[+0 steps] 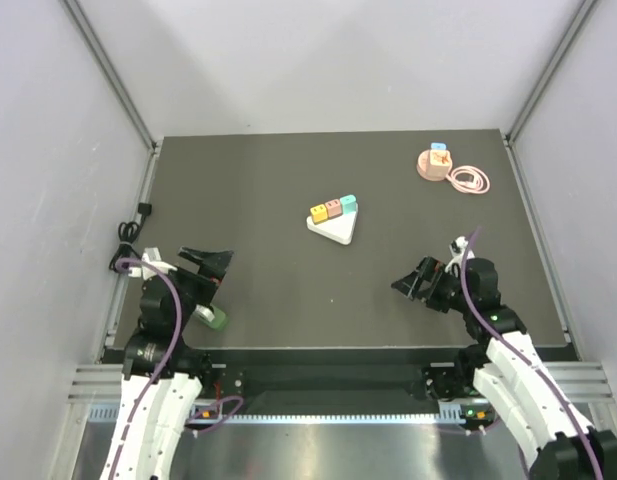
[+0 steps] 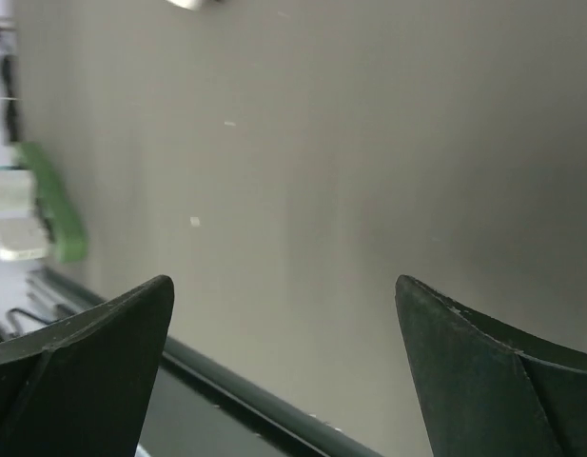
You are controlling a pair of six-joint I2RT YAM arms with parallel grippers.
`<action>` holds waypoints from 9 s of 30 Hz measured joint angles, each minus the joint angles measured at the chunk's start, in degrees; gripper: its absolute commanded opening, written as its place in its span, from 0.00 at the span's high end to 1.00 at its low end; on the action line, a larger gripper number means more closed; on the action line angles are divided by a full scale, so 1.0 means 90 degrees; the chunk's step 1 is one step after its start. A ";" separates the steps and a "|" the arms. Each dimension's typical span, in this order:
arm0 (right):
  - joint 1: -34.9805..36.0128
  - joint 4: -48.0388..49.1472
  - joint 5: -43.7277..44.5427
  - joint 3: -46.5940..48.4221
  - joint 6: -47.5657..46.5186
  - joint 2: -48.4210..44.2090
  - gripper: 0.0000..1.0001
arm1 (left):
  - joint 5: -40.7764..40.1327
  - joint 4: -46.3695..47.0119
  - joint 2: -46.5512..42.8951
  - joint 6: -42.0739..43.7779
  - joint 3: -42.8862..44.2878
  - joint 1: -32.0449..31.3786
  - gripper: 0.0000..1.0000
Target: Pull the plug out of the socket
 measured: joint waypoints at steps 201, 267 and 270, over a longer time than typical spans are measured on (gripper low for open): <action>0.1336 0.5717 0.0376 0.4590 0.2589 0.9513 1.00 | -0.0738 0.1413 0.5525 0.2861 0.2144 -0.0427 1.00; 0.1321 0.6130 0.0100 0.4537 0.2613 0.9687 1.00 | 0.0517 0.1095 0.6453 0.3670 0.2849 -0.1117 0.10; 0.1321 0.6169 0.0066 0.4537 0.2616 0.9717 1.00 | 0.0476 0.1530 0.7240 0.3942 0.3351 -0.1809 0.08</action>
